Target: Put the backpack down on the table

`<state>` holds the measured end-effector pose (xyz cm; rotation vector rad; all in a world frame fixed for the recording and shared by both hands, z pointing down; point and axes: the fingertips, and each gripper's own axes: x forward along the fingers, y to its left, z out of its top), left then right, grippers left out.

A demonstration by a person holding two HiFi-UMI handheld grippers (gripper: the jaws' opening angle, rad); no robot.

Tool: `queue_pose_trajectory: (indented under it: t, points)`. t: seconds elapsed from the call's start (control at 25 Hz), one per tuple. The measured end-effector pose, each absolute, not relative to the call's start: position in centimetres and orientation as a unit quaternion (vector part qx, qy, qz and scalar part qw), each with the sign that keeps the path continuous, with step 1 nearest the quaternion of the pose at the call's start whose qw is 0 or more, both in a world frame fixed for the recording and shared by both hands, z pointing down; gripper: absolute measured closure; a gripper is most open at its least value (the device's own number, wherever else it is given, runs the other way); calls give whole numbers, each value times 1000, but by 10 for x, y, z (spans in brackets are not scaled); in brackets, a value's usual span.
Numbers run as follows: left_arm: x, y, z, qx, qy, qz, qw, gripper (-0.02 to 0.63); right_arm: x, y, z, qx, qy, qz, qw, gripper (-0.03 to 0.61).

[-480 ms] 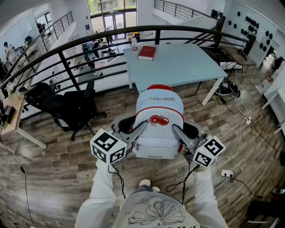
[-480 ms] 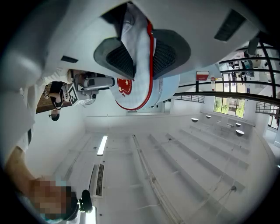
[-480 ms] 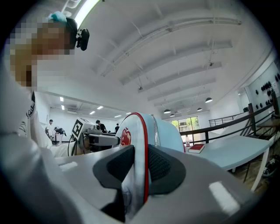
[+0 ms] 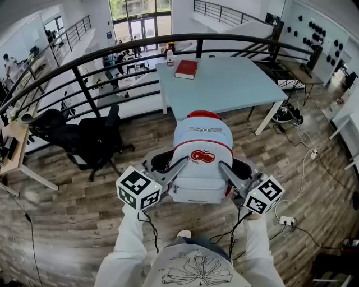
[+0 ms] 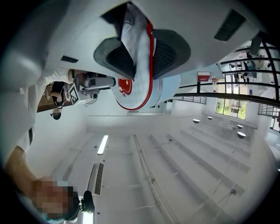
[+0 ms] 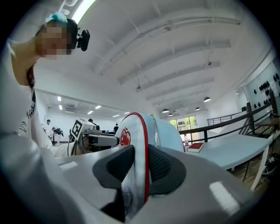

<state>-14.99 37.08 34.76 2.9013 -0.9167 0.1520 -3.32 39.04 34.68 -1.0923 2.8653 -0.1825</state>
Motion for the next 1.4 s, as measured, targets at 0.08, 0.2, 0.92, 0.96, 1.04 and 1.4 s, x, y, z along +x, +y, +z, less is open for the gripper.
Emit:
queue_pose_trajectory:
  t: [0.08,0.2,0.92,0.96,1.04,1.4]
  points:
    - [-151,367,350,952,-297,52,49,483,-34,387,350,-360,930,-63,35,471]
    - [-151,360,353,952,-296,56,50,483,-34,379,353,-363,928,-70,37,471]
    - [-104,217,365,946,-311,68,60,483,13,233,366,-349,933,-84,43,469]
    - [-99,204,364,946,-312,69,59,483,18,220,364,-347,933,-82,44,469]
    - [-89,177,361,945,-315,69,56,483,28,193,362,-345,934,-81,45,469]
    - [-47,60,350,942,-326,66,47,483,70,74,350,-335,938,-72,49,469]
